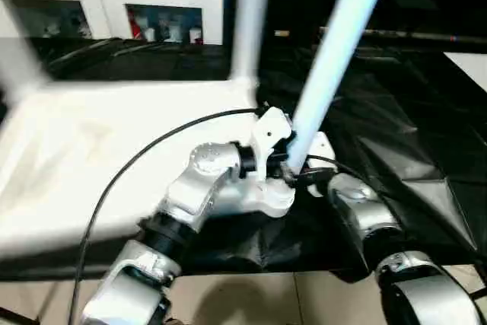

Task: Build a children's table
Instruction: Rotate table base

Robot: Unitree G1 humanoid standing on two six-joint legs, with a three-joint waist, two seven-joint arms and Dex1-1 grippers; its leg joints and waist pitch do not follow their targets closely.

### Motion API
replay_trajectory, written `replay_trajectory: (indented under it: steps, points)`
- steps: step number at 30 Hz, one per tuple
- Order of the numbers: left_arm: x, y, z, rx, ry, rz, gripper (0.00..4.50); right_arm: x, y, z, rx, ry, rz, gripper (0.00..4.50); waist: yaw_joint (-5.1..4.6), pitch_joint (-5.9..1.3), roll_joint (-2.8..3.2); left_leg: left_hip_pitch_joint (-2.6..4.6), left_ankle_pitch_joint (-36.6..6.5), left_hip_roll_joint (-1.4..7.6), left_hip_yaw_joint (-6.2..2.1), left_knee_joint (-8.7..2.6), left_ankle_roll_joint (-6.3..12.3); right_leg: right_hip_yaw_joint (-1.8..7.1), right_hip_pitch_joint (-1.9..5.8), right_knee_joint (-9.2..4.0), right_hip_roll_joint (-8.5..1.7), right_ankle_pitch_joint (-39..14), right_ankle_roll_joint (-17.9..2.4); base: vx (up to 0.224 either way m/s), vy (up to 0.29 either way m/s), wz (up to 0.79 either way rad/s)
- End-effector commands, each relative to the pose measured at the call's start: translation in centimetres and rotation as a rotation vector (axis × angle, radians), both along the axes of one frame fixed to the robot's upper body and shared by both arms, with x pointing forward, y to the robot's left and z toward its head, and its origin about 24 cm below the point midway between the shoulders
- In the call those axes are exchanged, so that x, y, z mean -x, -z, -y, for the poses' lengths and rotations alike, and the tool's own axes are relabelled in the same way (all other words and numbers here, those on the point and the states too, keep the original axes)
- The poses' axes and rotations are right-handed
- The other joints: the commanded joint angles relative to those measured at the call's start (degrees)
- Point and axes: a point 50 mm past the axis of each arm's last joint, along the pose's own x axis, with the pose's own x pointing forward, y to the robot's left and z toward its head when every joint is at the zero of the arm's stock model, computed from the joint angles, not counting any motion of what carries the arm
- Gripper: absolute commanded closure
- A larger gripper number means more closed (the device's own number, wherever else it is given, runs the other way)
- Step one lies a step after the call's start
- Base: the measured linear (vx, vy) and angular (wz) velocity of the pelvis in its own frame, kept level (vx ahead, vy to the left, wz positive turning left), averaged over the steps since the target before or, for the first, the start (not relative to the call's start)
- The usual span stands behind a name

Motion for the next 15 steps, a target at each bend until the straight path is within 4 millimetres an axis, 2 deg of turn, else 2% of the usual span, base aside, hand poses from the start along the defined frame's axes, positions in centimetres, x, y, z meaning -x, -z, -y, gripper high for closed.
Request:
replay_trajectory:
  steps: [1,2,3,4,5,7,9,10,11,12,13,15]
  points:
    - [0.3,0.9,-1.3,-0.064,0.031,-0.035,0.03,-0.7,-1.6,0.2,-0.009,-0.014,0.07,0.47,0.68,-4.26,0.59,1.08,-12.03,1.26,-0.82,-3.42,2.06,1.89,3.05,-3.85,-3.21,-1.04,-15.88,0.0,0.0,0.0]
    - [0.4,0.9,-1.5,-0.07,0.036,-0.039,0.03,-0.7,-1.6,0.2,-0.008,-0.014,0.071,0.47,0.83,-4.23,0.5,1.06,-11.67,1.36,-0.82,-3.41,2.38,1.87,3.07,-3.7,-3.26,-0.6,-16.28,0.0,0.0,0.0]
    - [1.1,1.7,-2.8,-0.142,0.084,-0.069,0.03,-0.7,-1.7,1.1,-0.004,-0.006,0.074,0.47,1.04,-4.18,0.69,1.23,-11.95,1.44,-0.77,-3.45,2.32,1.89,2.96,-3.76,-3.32,-1.09,-16.39,0.0,0.0,0.0]
    - [1.2,1.9,-3.1,-0.158,0.09,-0.075,0.03,-0.6,-1.6,1.2,-0.001,-0.005,0.074,0.47,1.07,-4.13,0.81,1.13,-12.2,1.52,-0.86,-3.55,2.24,1.85,2.96,-3.7,-3.35,-1.63,-16.3,0.0,0.0,0.0]
    - [1.8,2.6,-4.0,-0.221,0.107,-0.109,0.03,-0.5,-1.6,1.9,0.014,-0.003,0.072,0.47,1.15,-4.08,0.83,1.48,-12.93,1.64,-0.77,-3.62,1.78,1.87,2.75,-3.71,-3.22,-2.58,-15.98,0.0,0.0,0.0]
    - [2.0,3.0,-4.5,-0.252,0.105,-0.135,0.03,-0.4,-1.6,2.2,0.026,-0.004,0.071,0.47,1.03,-3.87,0.83,1.59,-13.7,1.42,-0.57,-3.7,1.32,1.96,2.5,-3.94,-2.84,-4.49,-14.94,0.0,0.0,0.0]
    - [2.6,3.4,-5.7,-0.315,0.08,-0.184,0.03,0.0,-1.5,3.4,0.063,-0.008,0.068,0.47,1.56,-3.79,1.2,1.85,-15.28,1.57,-0.56,-3.79,-0.01,2.06,2.26,-4.13,-3.01,-6.98,-14.19,0.0,0.0,0.0]
    - [2.7,3.5,-6.0,-0.33,0.067,-0.194,0.2,0.1,-1.5,3.8,0.07,-0.01,0.066,0.47,1.62,-3.73,1.0,1.8,-15.46,1.51,-0.52,-3.84,-0.01,2.09,2.24,-4.25,-2.94,-7.35,-14.05,0.0,0.0,0.0]
    - [2.9,3.4,-6.4,-0.338,0.049,-0.218,0.3,0.3,-1.7,4.5,0.081,-0.007,0.066,0.47,1.94,-3.71,1.17,1.82,-15.75,1.54,-0.58,-3.94,-0.4,2.1,2.25,-4.34,-3.04,-8.05,-13.85,0.0,0.0,0.0]
    - [3.1,3.3,-6.7,-0.339,0.046,-0.233,0.38,0.3,-1.7,4.8,0.087,-0.007,0.068,0.47,2.19,-3.69,1.01,1.77,-15.63,1.52,-0.56,-3.91,-0.61,2.14,2.29,-4.26,-3.07,-7.95,-13.75,0.0,0.0,0.0]
    - [3.4,3.2,-7.1,-0.36,0.042,-0.254,0.38,0.5,-1.8,5.2,0.092,-0.007,0.067,0.47,2.21,-3.67,0.95,1.66,-15.35,1.45,-0.58,-3.93,-0.55,2.14,2.3,-4.28,-3.02,-8.04,-13.58,0.0,0.0,0.0]
    - [3.9,3.2,-8.0,-0.417,0.026,-0.299,0.72,0.8,-2.1,6.2,0.118,-0.018,0.065,0.47,2.27,-3.64,0.78,1.6,-15.39,1.35,-0.56,-3.93,-0.52,2.14,2.32,-4.35,-2.97,-8.88,-13.13,0.0,0.0,0.0]
